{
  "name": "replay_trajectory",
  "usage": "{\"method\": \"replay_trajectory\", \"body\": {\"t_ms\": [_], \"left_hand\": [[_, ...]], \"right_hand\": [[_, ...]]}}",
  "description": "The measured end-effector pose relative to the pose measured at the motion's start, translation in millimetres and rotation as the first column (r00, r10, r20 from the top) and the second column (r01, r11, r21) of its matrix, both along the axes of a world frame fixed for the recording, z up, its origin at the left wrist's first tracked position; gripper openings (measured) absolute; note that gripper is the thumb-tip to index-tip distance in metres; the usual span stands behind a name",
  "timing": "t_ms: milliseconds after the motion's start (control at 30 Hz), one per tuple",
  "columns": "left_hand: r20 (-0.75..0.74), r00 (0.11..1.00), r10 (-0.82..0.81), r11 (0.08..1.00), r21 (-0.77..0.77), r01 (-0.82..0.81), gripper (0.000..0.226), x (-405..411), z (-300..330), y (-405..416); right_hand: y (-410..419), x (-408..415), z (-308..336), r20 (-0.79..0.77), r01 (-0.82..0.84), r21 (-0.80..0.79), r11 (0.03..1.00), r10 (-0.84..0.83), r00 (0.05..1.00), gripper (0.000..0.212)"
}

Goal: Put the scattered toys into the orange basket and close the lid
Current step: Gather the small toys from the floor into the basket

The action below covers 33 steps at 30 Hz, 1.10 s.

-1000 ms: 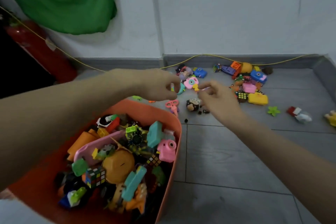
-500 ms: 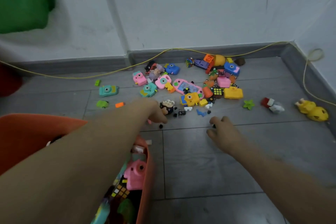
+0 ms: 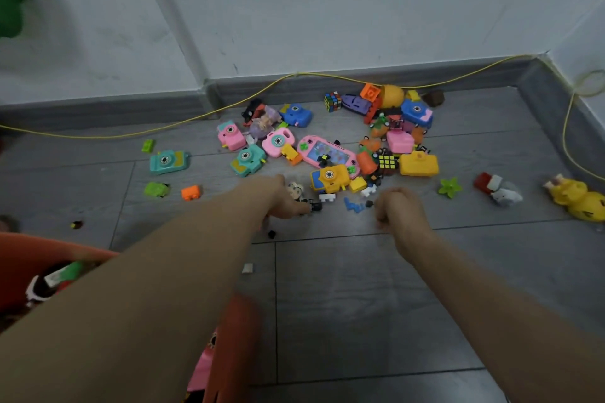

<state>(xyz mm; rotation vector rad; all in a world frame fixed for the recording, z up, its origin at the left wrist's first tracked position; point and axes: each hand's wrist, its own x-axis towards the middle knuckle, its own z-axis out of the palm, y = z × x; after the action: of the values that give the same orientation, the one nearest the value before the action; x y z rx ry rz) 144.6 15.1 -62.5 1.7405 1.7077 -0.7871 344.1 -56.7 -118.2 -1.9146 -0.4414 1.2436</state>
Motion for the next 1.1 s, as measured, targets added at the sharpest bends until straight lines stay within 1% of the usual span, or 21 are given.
{"method": "replay_trajectory", "body": {"t_ms": [33, 67, 133, 167, 233, 333, 367, 433, 500, 567, 633, 667, 767, 867, 933, 1000, 1100], "left_hand": [[0.000, 1.000, -0.013, 1.000, 0.024, 0.013, 0.092, 3, -5, 0], [0.000, 1.000, -0.020, 0.999, 0.041, 0.020, 0.088, 7, -8, -1], [0.008, 1.000, -0.007, 0.999, 0.050, 0.007, 0.081, 15, -12, -5], [0.019, 1.000, 0.016, 0.999, 0.044, -0.017, 0.080, 18, -15, -8], [0.042, 0.998, 0.051, 0.998, 0.040, -0.053, 0.078, 26, -21, -12], [0.060, 0.998, 0.030, 0.996, 0.076, -0.035, 0.077, 35, -25, -20], [0.062, 0.998, 0.024, 0.996, 0.089, -0.029, 0.076, 37, -23, -22], [0.073, 0.997, 0.023, 0.994, 0.109, -0.031, 0.075, 41, -20, -26], [0.086, 0.996, 0.027, 0.990, 0.133, -0.038, 0.080, 42, -23, -29], [0.103, 0.994, 0.034, 0.986, 0.161, -0.050, 0.087, 43, -30, -33], [0.109, 0.994, 0.013, 0.977, 0.211, -0.036, 0.087, 46, -37, -38], [0.103, 0.995, 0.000, 0.972, 0.235, -0.024, 0.086, 47, -39, -40], [0.106, 0.994, -0.028, 0.964, 0.267, -0.001, 0.080, 51, -39, -43], [0.100, 0.992, -0.074, 0.958, 0.284, 0.043, 0.068, 53, -38, -46], [0.071, 0.991, -0.114, 0.950, 0.300, 0.088, 0.063, 53, -38, -48], [0.056, 0.989, -0.138, 0.942, 0.316, 0.114, 0.060, 52, -37, -49], [0.105, 0.986, -0.133, 0.926, 0.368, 0.085, 0.054, 48, -35, -50]], "right_hand": [[1, -1, -1, 0.135, -0.123, -0.006, 0.992, 0.123, 0.983, 0.018], [0, -4, -4, 0.260, -0.261, -0.005, 0.965, 0.253, 0.932, 0.022], [-1, -11, -9, 0.471, -0.485, -0.048, 0.873, 0.448, 0.760, 0.035], [-2, -15, -12, 0.552, -0.547, -0.090, 0.832, 0.499, 0.668, 0.039], [-1, -21, -16, 0.668, -0.612, -0.149, 0.777, 0.535, 0.517, 0.036], [-3, -22, -23, 0.759, -0.689, -0.217, 0.692, 0.563, 0.326, 0.025], [-4, -21, -25, 0.774, -0.705, -0.233, 0.670, 0.566, 0.283, 0.023], [-8, -17, -27, 0.788, -0.714, -0.251, 0.653, 0.567, 0.242, 0.021], [-11, -13, -28, 0.789, -0.715, -0.272, 0.644, 0.575, 0.218, 0.021], [-15, -9, -27, 0.779, -0.711, -0.295, 0.638, 0.592, 0.209, 0.022], [-18, -5, -26, 0.776, -0.701, -0.304, 0.645, 0.595, 0.211, 0.021], [-19, -3, -25, 0.780, -0.697, -0.315, 0.645, 0.594, 0.197, 0.020], [-27, 2, -23, 0.793, -0.684, -0.387, 0.619, 0.602, 0.097, 0.021], [-37, 6, -23, 0.797, -0.678, -0.459, 0.574, 0.603, -0.029, 0.035], [-40, 9, -24, 0.789, -0.677, -0.494, 0.546, 0.608, -0.086, 0.038], [-39, 10, -24, 0.782, -0.665, -0.504, 0.551, 0.618, -0.081, 0.035], [-36, 12, -25, 0.780, -0.629, -0.487, 0.606, 0.626, -0.001, 0.027]]}}
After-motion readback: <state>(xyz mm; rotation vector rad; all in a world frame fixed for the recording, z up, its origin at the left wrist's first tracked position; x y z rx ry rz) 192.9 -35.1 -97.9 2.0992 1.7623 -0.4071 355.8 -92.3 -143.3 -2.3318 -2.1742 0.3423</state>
